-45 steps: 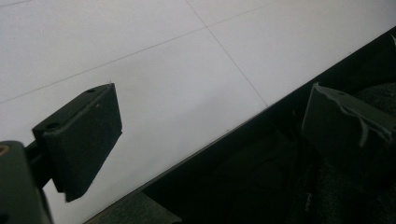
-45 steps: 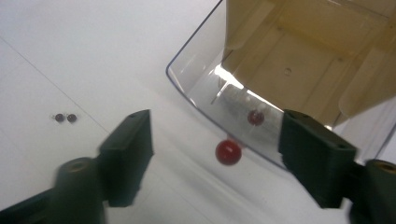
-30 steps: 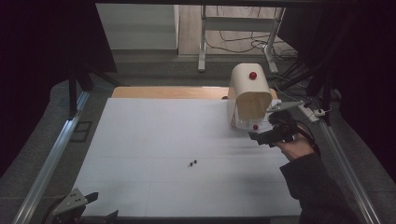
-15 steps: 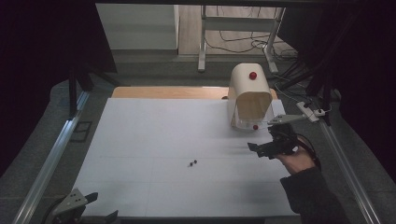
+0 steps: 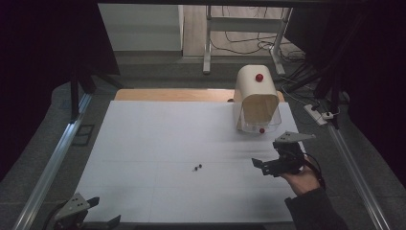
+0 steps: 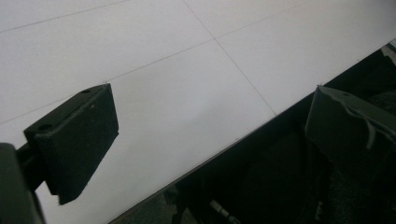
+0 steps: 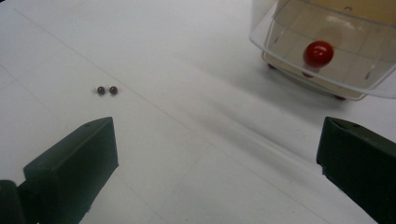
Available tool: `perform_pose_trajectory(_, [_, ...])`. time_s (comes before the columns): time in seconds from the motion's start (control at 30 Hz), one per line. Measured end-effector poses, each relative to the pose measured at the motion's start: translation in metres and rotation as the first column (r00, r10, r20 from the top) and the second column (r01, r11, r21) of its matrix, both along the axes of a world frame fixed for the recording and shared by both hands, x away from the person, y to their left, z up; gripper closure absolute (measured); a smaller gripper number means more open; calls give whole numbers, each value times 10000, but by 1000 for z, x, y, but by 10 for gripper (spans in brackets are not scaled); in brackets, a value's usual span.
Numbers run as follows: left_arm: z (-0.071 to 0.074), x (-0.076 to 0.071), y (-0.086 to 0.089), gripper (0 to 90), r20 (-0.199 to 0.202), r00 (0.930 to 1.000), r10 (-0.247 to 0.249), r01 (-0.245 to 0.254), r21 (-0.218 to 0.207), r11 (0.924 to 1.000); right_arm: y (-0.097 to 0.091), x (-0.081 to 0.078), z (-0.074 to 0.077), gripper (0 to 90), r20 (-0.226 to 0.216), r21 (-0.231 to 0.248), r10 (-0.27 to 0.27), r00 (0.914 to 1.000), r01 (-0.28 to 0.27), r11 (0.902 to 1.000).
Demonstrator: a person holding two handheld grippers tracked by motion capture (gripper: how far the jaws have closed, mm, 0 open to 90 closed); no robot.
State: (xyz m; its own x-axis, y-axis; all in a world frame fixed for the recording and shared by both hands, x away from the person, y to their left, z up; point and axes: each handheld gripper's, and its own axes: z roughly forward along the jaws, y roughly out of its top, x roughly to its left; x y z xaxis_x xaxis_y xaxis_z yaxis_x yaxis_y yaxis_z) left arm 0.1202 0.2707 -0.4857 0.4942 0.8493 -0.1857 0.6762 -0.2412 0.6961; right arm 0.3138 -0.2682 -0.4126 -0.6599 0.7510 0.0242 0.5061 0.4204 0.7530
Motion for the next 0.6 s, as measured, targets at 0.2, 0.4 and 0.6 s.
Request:
perform_pose_trajectory(0.2, [0, -1, 1, 33, -22, 10000, -18, 18, -51, 10000, -1, -11, -6, 0, 54, 211, -15, 10000, 14, 9998])
perform_pose_trajectory(0.4, [0, 0, 1, 34, -29, 10000, -59, 59, -69, 10000, -3, -26, -12, 0, 143, 402, -14, 9999, 8, 9992])
perform_pose_trajectory(0.6, [0, 0, 1, 35, -31, 9999, -103, 102, -61, 9999, -7, -46, -13, 0, 356, 747, -168, 9992, 141, 9971])
